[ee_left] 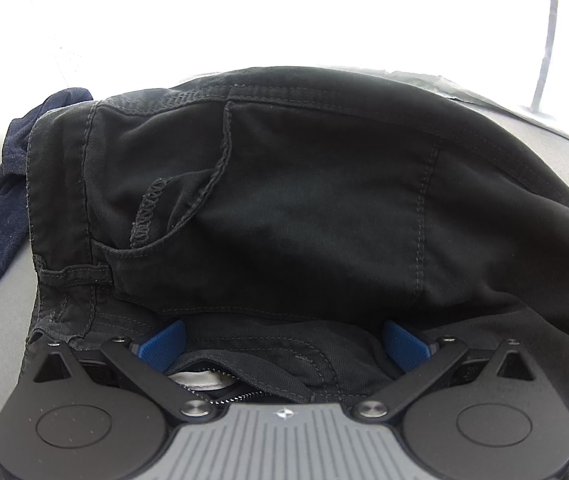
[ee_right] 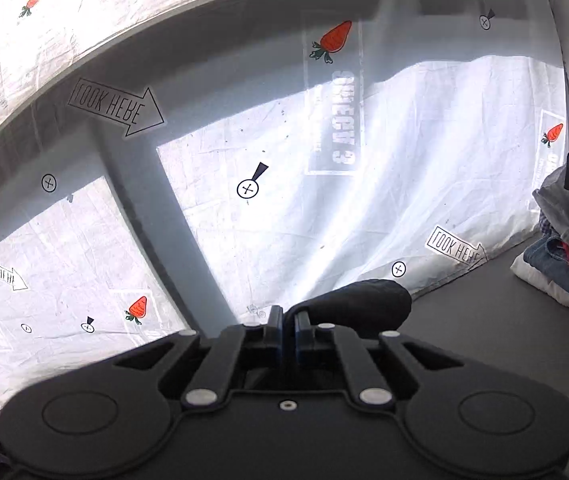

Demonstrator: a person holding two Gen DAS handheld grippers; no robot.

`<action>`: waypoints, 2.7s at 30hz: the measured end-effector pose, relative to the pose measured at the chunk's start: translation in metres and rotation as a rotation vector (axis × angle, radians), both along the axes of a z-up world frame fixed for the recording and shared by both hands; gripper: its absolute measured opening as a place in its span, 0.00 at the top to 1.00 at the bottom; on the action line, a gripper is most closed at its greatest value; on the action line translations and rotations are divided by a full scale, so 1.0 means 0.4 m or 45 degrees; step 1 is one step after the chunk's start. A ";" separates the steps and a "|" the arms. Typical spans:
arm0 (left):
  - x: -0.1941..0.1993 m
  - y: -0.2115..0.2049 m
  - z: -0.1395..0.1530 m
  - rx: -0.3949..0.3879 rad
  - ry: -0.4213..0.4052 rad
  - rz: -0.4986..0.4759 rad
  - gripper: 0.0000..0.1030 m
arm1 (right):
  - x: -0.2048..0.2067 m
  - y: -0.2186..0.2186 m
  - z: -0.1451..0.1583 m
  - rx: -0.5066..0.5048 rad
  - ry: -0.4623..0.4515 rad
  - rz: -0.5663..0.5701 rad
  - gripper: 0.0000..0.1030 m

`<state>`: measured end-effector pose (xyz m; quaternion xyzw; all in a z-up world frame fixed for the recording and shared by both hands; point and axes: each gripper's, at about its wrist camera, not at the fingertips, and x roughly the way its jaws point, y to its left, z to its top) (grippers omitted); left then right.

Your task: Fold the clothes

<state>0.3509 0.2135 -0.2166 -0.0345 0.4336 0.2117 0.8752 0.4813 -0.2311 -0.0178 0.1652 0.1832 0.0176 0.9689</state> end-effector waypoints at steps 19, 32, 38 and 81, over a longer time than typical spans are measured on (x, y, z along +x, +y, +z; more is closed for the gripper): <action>-0.007 -0.002 -0.006 0.008 -0.001 0.009 0.00 | -0.262 -0.240 -0.409 -0.075 0.696 -0.454 0.59; 0.006 -0.004 -0.008 0.001 0.025 0.019 0.00 | -0.107 -0.302 -0.431 0.023 0.604 -0.417 0.31; 0.012 -0.005 -0.009 0.004 0.029 0.031 0.00 | -0.072 -0.332 -0.403 0.044 0.492 -0.466 0.24; 0.054 0.098 0.152 -0.126 -0.084 0.069 0.01 | -0.034 -0.422 -0.444 -0.393 0.536 -0.454 0.38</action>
